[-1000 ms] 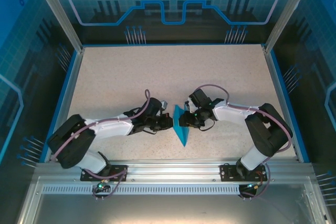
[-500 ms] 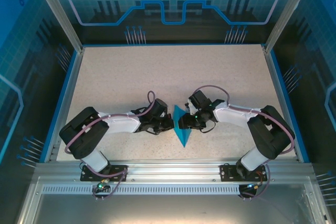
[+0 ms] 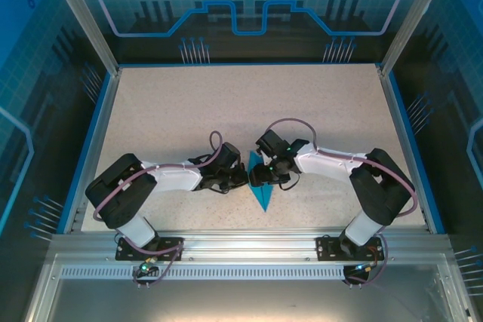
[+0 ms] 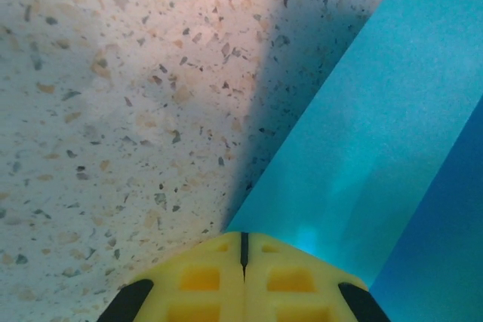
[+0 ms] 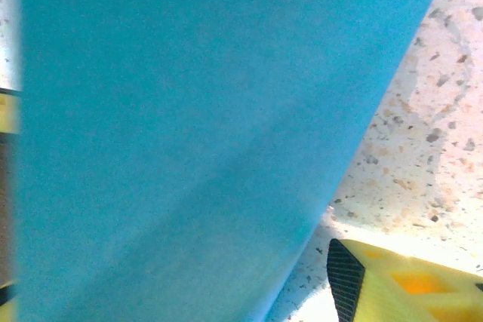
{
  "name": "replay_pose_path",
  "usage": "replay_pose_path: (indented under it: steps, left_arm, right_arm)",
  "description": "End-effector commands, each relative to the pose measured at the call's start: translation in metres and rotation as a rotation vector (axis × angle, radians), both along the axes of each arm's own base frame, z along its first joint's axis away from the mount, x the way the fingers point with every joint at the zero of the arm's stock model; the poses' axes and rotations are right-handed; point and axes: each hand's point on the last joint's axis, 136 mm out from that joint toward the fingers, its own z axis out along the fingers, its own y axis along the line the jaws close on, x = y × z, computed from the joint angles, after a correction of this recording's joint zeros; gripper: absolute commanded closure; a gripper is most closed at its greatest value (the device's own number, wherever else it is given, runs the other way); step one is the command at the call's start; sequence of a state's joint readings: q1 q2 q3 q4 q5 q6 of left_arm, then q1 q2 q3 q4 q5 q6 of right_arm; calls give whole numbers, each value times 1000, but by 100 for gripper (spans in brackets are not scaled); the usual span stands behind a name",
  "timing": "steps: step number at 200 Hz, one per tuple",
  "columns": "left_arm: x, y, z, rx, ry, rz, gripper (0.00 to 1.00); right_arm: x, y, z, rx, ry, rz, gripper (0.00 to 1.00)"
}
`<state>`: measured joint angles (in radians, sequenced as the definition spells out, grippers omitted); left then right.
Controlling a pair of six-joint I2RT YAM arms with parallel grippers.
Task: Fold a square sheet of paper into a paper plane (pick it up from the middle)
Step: Turn over the paper at the center of the table.
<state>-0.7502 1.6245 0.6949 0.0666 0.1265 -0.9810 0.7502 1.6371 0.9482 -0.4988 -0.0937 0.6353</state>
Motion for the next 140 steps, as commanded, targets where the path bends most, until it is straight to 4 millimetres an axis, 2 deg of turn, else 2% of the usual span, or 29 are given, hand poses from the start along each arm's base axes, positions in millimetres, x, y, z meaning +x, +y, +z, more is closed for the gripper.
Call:
replay_pose_path:
  steps: [1, 83, 105, 130, 140]
  left_arm:
    - [-8, 11, -13, 28, 28, 41, 100]
    - [-7, 17, -10, 22, 2, 63, 100]
    - [-7, 16, -8, 15, -1, 58, 100]
    - [-7, 15, -3, 4, -14, 51, 100]
    - [-6, 14, 0, -4, -19, 46, 100]
  right_arm:
    - [-4, -4, -3, -85, 9, 12, 38]
    - [-4, -5, -10, -206, -11, 17, 38]
    - [-3, -7, -8, -215, -27, 8, 45]
    - [-2, -10, -8, -225, -28, 5, 58]
    - [-2, -9, -7, -209, -24, 5, 60]
